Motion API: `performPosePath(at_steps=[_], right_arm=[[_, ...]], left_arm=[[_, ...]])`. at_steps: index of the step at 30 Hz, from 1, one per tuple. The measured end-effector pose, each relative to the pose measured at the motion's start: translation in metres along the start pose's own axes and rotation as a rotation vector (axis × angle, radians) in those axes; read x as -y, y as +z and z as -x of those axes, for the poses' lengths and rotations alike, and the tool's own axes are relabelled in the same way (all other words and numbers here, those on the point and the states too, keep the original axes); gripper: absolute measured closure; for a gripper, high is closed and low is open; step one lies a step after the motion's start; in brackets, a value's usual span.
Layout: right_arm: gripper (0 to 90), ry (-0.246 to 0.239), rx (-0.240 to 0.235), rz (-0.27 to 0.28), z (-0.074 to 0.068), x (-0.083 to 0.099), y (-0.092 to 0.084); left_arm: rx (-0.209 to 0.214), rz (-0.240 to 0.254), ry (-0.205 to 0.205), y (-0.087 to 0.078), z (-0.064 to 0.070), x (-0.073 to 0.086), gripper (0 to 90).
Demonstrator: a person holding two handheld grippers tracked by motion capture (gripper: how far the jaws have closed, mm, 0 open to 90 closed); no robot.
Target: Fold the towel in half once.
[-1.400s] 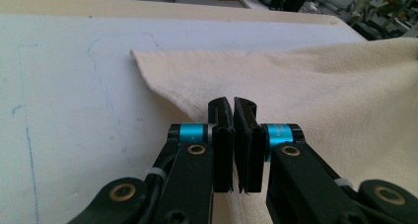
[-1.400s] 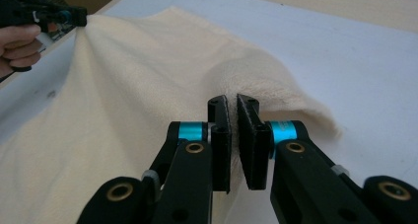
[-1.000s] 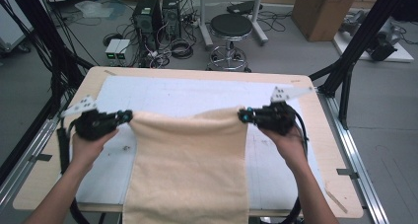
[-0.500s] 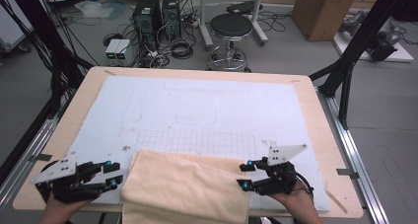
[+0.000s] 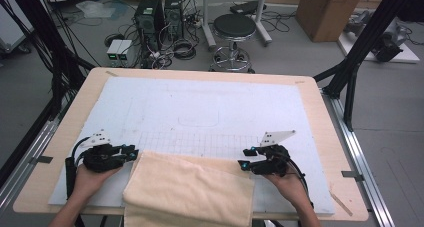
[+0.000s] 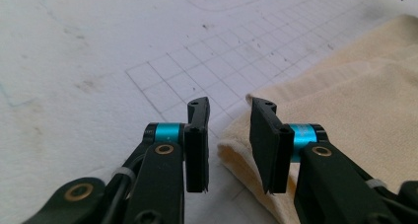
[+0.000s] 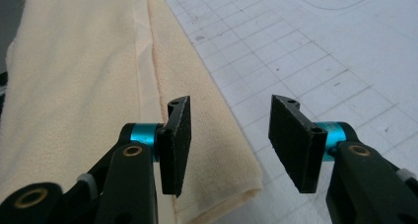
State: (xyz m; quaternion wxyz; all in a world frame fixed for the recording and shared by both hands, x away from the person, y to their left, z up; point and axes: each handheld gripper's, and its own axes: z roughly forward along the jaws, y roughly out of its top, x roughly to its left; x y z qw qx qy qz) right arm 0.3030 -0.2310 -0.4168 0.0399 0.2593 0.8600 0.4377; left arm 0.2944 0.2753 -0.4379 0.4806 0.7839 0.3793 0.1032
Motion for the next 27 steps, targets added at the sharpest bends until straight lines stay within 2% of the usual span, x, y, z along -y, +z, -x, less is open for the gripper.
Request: performPosePath(at_steps=[4, 6, 8, 9, 12, 14, 15, 16, 19, 22, 25, 27], right_arm=[[52.5, 0.013, 0.002, -0.018, 0.003, 0.002, 0.004], [53.9, 0.043, -0.009, 0.001, 0.008, 0.009, 0.006], [53.9, 0.059, -0.007, -0.009, 0.010, 0.014, 0.008], [53.9, 0.058, -0.010, -0.033, 0.010, 0.015, 0.010], [54.7, 0.045, -0.014, -0.054, 0.007, 0.015, 0.013], [56.8, 0.035, -0.014, -0.088, 0.004, 0.015, 0.017], [58.4, 0.013, -0.010, -0.100, 0.003, 0.016, 0.019], [64.5, 0.004, -0.005, -0.089, 0.001, 0.017, 0.019], [73.4, 0.014, -0.037, -0.082, 0.001, 0.019, 0.018], [81.0, 0.010, -0.053, -0.078, 0.000, 0.019, 0.015], [82.9, 0.005, -0.056, -0.074, -0.004, 0.016, 0.010], [83.4, 0.002, -0.056, -0.060, -0.004, 0.012, 0.005]], left_arm=[[0.021, -0.031, -0.019, 0.005, -0.004, 0.002, 60.5], [0.031, -0.038, -0.007, 0.007, -0.003, 0.002, 59.8], [0.047, -0.049, 0.006, 0.009, -0.001, 0.003, 59.8], [0.050, -0.058, 0.013, 0.010, 0.000, 0.003, 59.8], [0.047, -0.070, 0.022, 0.013, 0.002, 0.006, 59.6], [0.046, -0.069, 0.014, 0.014, 0.002, 0.006, 61.5], [0.054, -0.070, 0.018, 0.014, 0.002, 0.006, 65.3], [0.055, -0.072, 0.028, 0.014, 0.004, 0.006, 69.4], [0.056, -0.080, 0.047, 0.014, 0.008, 0.006, 78.7], [0.067, -0.066, 0.030, 0.012, 0.007, 0.006, 81.4], [0.098, -0.013, 0.001, 0.006, 0.005, 0.003, 82.0], [0.115, 0.036, -0.040, 0.002, 0.003, 0.000, 82.5]])
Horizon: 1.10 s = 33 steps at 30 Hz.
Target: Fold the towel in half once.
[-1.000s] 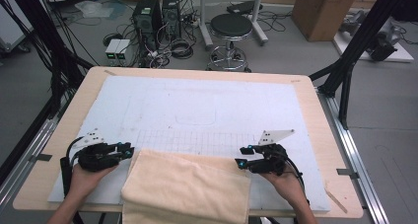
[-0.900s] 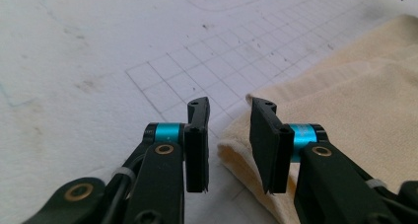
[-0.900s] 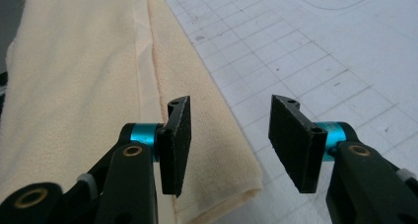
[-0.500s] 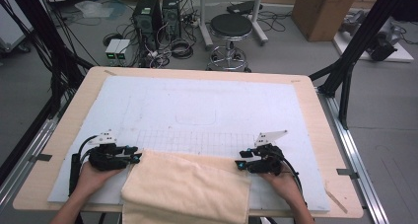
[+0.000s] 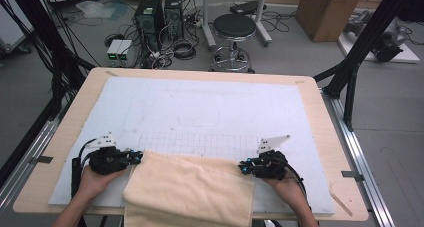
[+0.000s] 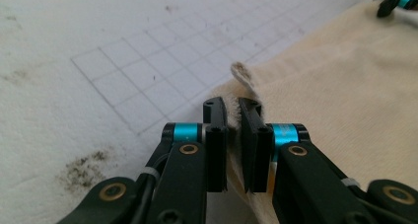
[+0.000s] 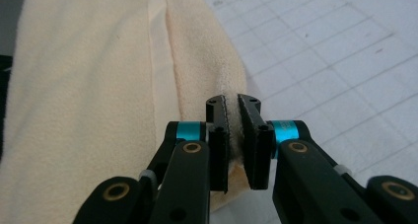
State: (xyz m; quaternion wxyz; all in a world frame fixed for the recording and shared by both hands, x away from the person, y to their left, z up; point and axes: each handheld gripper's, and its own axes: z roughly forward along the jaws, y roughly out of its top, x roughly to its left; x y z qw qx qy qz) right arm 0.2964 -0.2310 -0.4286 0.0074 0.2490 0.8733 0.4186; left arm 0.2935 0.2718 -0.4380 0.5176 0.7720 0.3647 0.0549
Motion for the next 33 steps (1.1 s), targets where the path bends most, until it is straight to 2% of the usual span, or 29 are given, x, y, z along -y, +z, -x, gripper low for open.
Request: performPosePath(at_steps=[2, 4, 6, 8, 10, 16, 20, 24, 26, 28, 30, 32, 33], right_arm=[[83.8, -0.010, 0.014, 0.013, 0.000, -0.006, -0.005], [84.3, -0.028, 0.053, 0.037, 0.001, -0.013, -0.011], [84.4, -0.036, 0.098, 0.049, 0.005, -0.023, -0.016], [84.4, -0.037, 0.140, 0.050, 0.014, -0.033, -0.020], [84.4, -0.021, 0.167, 0.062, 0.026, -0.044, -0.022], [84.5, 0.007, 0.252, 0.053, 0.065, -0.081, -0.018], [84.5, 0.038, 0.283, 0.035, 0.092, -0.104, -0.015], [84.4, 0.045, 0.313, 0.027, 0.109, -0.122, -0.013], [84.1, 0.069, 0.317, 0.019, 0.118, -0.127, -0.011], [82.1, 0.094, 0.313, 0.014, 0.127, -0.125, -0.005], [75.8, 0.118, 0.311, -0.022, 0.135, -0.120, 0.005], [65.1, 0.140, 0.322, -0.060, 0.141, -0.112, 0.014], [62.6, 0.166, 0.318, -0.064, 0.143, -0.108, 0.017]], left_arm=[[-0.010, 0.045, -0.010, -0.003, 0.000, -0.006, 83.0], [-0.019, 0.097, -0.016, -0.005, 0.000, -0.014, 83.4], [-0.029, 0.122, -0.011, -0.002, -0.001, -0.025, 83.4], [-0.056, 0.124, -0.007, 0.004, -0.006, -0.038, 83.5], [-0.098, 0.103, 0.002, 0.013, -0.013, -0.052, 83.6], [-0.194, 0.107, -0.020, 0.037, -0.037, -0.093, 83.8], [-0.256, 0.098, -0.021, 0.050, -0.050, -0.117, 83.8], [-0.292, 0.087, -0.025, 0.060, -0.060, -0.135, 83.7], [-0.302, 0.084, -0.030, 0.067, -0.066, -0.136, 83.6], [-0.297, 0.059, -0.068, 0.073, -0.073, -0.132, 82.1], [-0.311, 0.005, -0.075, 0.081, -0.079, -0.124, 77.4], [-0.314, -0.038, -0.084, 0.084, -0.085, -0.115, 70.2], [-0.316, -0.048, -0.085, 0.084, -0.088, -0.110, 69.1]])
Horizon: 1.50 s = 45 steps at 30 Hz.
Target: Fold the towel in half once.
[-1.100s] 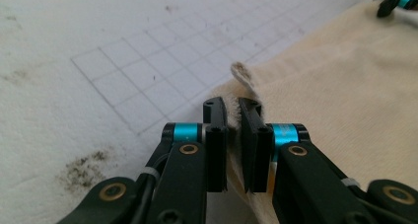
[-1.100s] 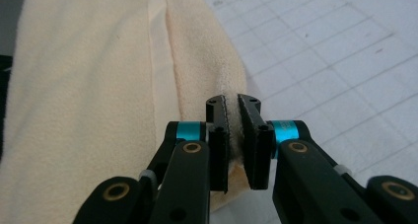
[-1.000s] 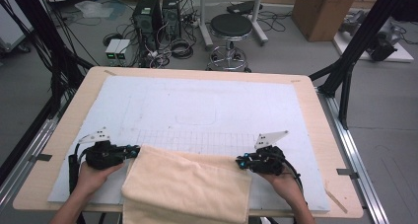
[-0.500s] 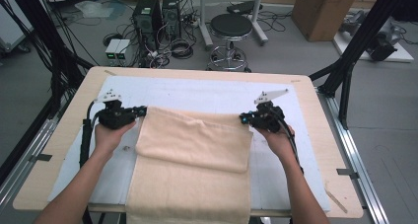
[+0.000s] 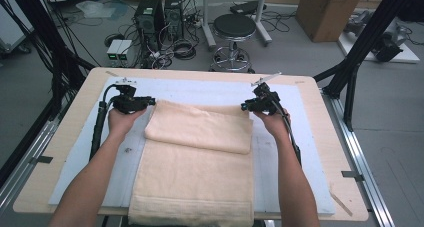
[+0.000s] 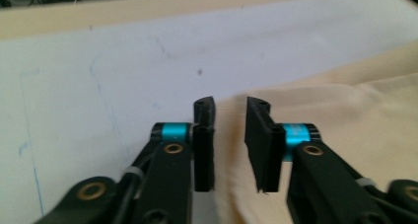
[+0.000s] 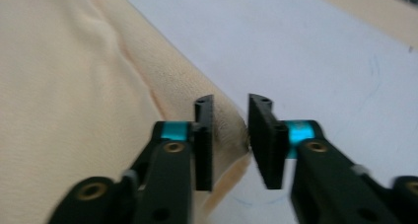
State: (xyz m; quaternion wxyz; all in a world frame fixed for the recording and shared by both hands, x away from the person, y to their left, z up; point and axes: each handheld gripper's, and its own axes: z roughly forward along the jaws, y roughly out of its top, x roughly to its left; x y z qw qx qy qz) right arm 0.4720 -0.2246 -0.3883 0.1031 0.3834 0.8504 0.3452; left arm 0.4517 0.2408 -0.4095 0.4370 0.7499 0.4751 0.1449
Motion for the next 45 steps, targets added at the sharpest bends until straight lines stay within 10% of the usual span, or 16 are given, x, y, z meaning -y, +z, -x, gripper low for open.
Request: performPosePath(at_steps=[3, 11, 21, 29, 45], right_arm=[[58.9, 0.024, 0.004, 0.027, 0.004, 0.013, 0.004], [56.4, 0.064, -0.058, 0.085, 0.003, 0.040, 0.003], [62.8, 0.067, -0.088, 0.051, -0.002, 0.057, 0.008], [79.6, 0.021, -0.069, 0.047, -0.010, 0.054, 0.006], [83.6, -0.034, -0.075, 0.161, -0.028, 0.043, -0.026]], left_arm=[[-0.030, -0.004, -0.032, -0.003, -0.010, 0.012, 65.0], [0.082, 0.039, -0.005, 0.003, 0.003, 0.011, 63.5], [0.079, -0.086, 0.005, 0.023, 0.014, 0.020, 67.8], [0.061, -0.080, 0.032, 0.017, 0.019, 0.018, 87.2], [0.082, -0.038, 0.045, -0.011, 0.024, 0.014, 83.5]])
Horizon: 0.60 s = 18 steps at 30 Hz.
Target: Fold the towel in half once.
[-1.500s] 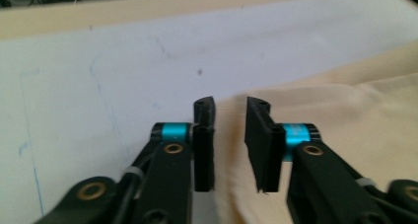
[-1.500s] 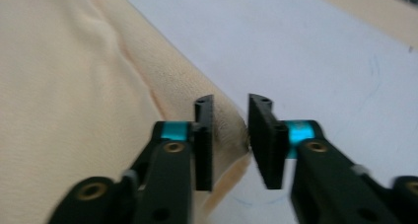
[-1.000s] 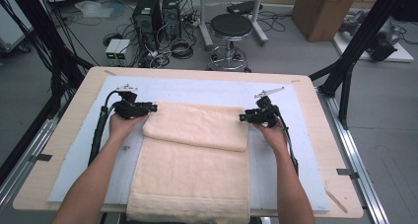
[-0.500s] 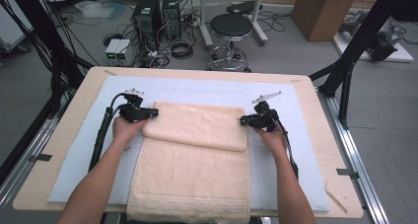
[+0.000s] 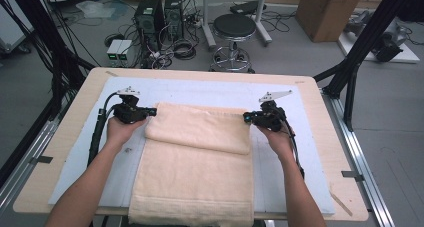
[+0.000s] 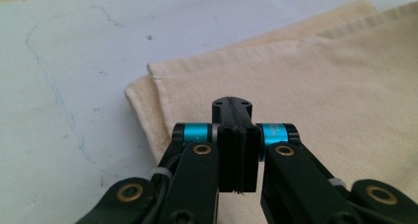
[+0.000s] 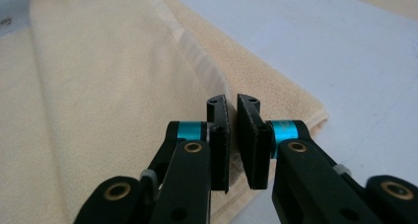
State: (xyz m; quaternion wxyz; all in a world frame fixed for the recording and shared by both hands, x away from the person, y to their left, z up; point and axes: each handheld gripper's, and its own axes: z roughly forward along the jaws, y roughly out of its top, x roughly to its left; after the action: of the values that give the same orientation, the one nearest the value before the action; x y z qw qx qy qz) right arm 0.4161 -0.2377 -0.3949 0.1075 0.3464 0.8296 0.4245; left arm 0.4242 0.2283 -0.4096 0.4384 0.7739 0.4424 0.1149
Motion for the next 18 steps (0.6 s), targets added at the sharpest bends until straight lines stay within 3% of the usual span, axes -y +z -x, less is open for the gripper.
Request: performPosePath(at_steps=[3, 7, 12, 18], right_arm=[[83.6, 0.012, 0.000, -0.020, 0.002, 0.002, 0.002], [83.5, 0.002, -0.010, -0.028, 0.000, 0.002, 0.006], [83.6, 0.004, -0.024, -0.014, 0.000, 0.001, 0.007], [83.6, -0.004, -0.040, 0.020, -0.003, -0.002, -0.001]], left_arm=[[-0.039, -0.040, -0.015, 0.011, -0.003, 0.009, 74.9], [-0.041, -0.056, -0.040, 0.021, -0.004, 0.015, 69.8], [-0.034, -0.040, -0.040, 0.020, -0.003, 0.014, 87.7], [-0.017, -0.031, -0.014, 0.009, -0.004, 0.011, 89.5]])
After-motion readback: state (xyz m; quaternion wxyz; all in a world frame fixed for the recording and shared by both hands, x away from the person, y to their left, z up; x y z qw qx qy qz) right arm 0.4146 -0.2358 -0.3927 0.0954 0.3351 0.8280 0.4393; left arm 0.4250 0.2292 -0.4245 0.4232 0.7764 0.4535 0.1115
